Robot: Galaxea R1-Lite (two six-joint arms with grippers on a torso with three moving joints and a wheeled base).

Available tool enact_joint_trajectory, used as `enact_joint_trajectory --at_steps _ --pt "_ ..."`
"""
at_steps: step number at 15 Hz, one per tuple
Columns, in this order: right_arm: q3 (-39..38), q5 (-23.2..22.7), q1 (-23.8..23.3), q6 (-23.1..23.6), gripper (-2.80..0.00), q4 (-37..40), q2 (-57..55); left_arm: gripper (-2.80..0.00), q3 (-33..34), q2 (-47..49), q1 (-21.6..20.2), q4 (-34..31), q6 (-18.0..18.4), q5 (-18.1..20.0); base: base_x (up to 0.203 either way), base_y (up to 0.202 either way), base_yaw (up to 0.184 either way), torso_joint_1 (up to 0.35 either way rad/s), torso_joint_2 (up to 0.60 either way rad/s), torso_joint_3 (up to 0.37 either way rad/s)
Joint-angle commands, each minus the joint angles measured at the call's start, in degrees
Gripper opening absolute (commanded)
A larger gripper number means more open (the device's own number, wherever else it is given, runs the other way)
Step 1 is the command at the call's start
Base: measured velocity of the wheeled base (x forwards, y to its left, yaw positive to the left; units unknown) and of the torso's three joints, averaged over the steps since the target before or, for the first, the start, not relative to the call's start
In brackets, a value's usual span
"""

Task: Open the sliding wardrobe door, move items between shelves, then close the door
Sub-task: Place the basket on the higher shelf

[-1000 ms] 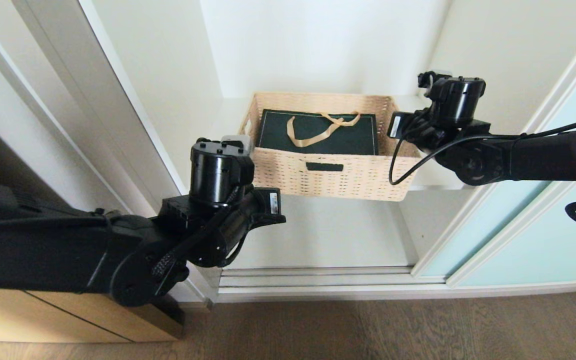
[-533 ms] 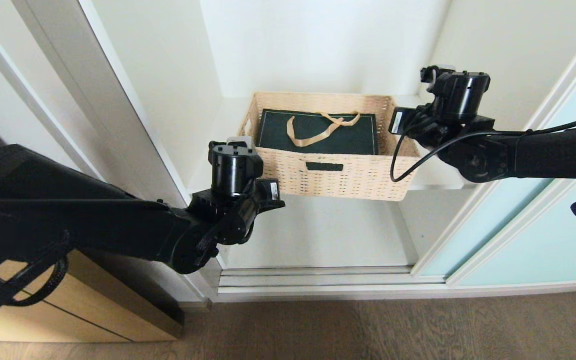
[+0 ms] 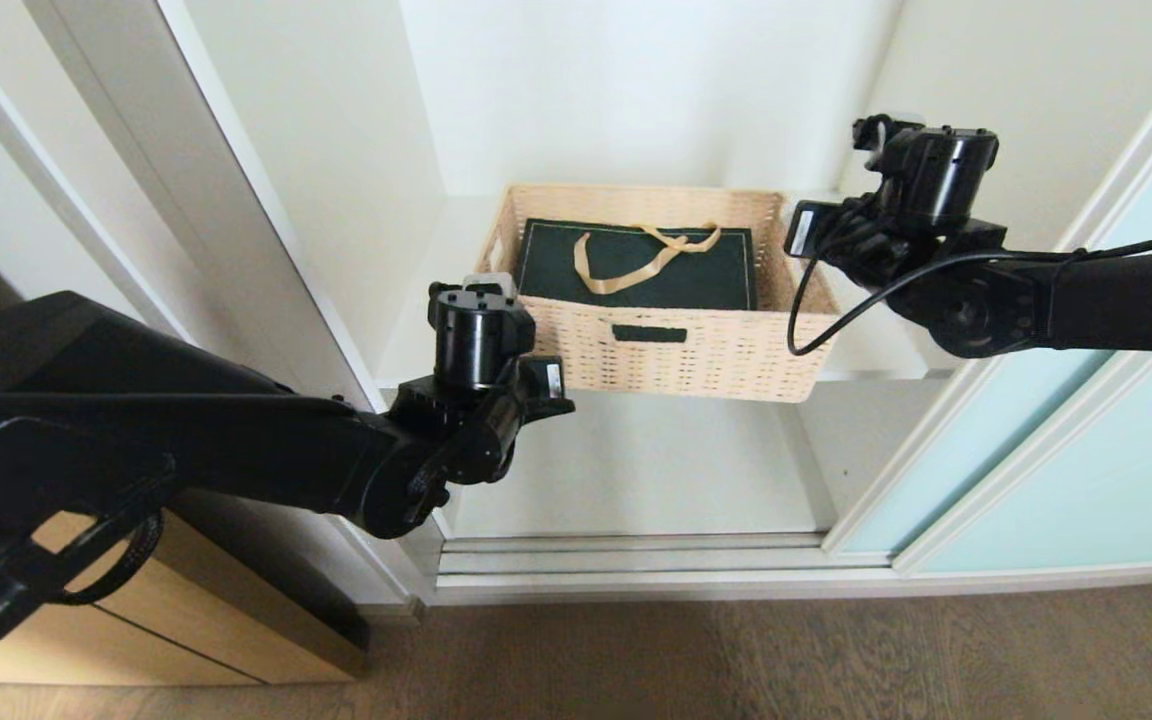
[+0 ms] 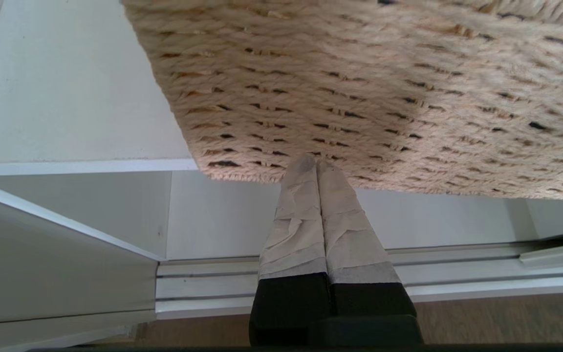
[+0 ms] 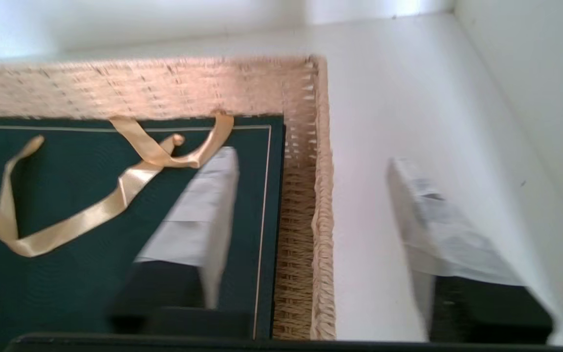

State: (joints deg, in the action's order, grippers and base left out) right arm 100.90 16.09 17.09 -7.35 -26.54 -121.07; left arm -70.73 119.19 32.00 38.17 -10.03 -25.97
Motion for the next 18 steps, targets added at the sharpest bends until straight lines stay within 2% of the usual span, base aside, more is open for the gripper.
enact_joint_trajectory --at_steps 1,5,12,13,15,18 --pt "-1.0 0.1 0.0 0.0 0.0 -0.3 2.0 -2.8 -1.4 0.8 0.0 -0.2 -0.1 -0.2 0.0 0.0 0.0 0.0 0.0 0.0" --pt "-3.9 0.1 0.0 0.0 0.0 -0.7 5.9 -2.8 -1.8 2.0 0.0 0.0 -0.1 -0.2 0.0 0.0 0.0 0.0 0.0 0.0" --pt "-21.5 -0.6 1.0 0.0 0.0 0.3 25.0 -2.8 -6.4 4.3 0.1 -0.3 -0.2 -0.2 0.0 0.0 0.0 0.0 0.0 0.0" --pt "-22.8 -0.7 1.0 0.0 -2.8 1.3 27.4 -2.8 -6.4 4.0 0.0 -0.3 -0.2 -0.2 0.0 0.0 0.0 0.0 0.0 0.0" --pt "-26.2 -1.2 2.1 -0.2 -2.8 5.6 32.6 -2.8 -6.4 3.6 0.0 -0.9 -0.1 -0.8 0.0 0.0 0.0 0.0 0.0 0.0" --pt "-34.2 -7.4 4.7 -0.2 -2.8 11.2 39.8 -2.8 -6.5 3.5 0.0 -1.1 0.5 -1.0 0.0 0.0 0.0 0.0 0.0 0.0"
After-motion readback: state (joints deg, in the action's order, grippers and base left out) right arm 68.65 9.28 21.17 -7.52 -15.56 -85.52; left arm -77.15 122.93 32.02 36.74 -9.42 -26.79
